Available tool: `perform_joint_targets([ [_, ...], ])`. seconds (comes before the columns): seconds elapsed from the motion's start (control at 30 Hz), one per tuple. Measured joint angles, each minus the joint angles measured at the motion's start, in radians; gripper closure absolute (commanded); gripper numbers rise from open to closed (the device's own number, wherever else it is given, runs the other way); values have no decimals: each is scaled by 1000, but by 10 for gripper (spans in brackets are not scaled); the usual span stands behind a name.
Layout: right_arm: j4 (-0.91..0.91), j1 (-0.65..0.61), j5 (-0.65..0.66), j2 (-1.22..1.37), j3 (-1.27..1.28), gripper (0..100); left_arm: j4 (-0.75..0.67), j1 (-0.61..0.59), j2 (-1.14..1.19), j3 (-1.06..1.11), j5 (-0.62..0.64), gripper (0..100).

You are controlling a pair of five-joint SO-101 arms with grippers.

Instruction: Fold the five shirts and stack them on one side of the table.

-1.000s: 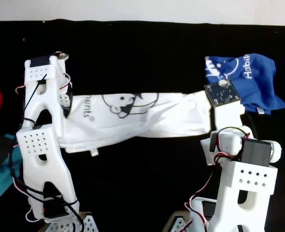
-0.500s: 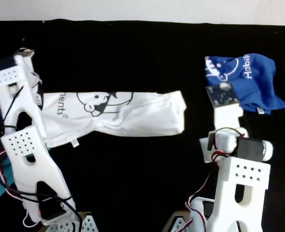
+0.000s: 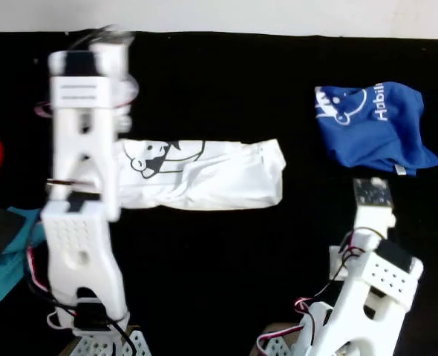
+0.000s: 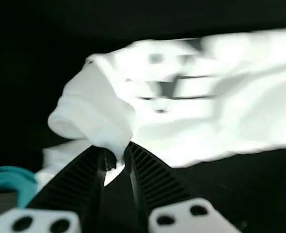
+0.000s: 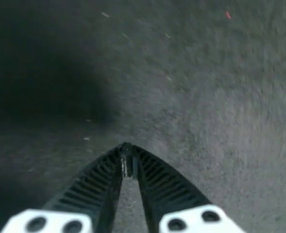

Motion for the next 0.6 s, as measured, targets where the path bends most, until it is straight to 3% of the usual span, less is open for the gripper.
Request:
perform_joint_targets([
  [0.13, -54, 54, 6, 0, 83, 991, 0, 215, -135, 23, 52, 991],
  [0.33, -190, 84, 6, -2, 206, 991, -40, 491, -146, 31, 107, 991],
  [0.6, -262, 86, -32, -15, 275, 991, -230, 624, 69, 31, 138, 991],
])
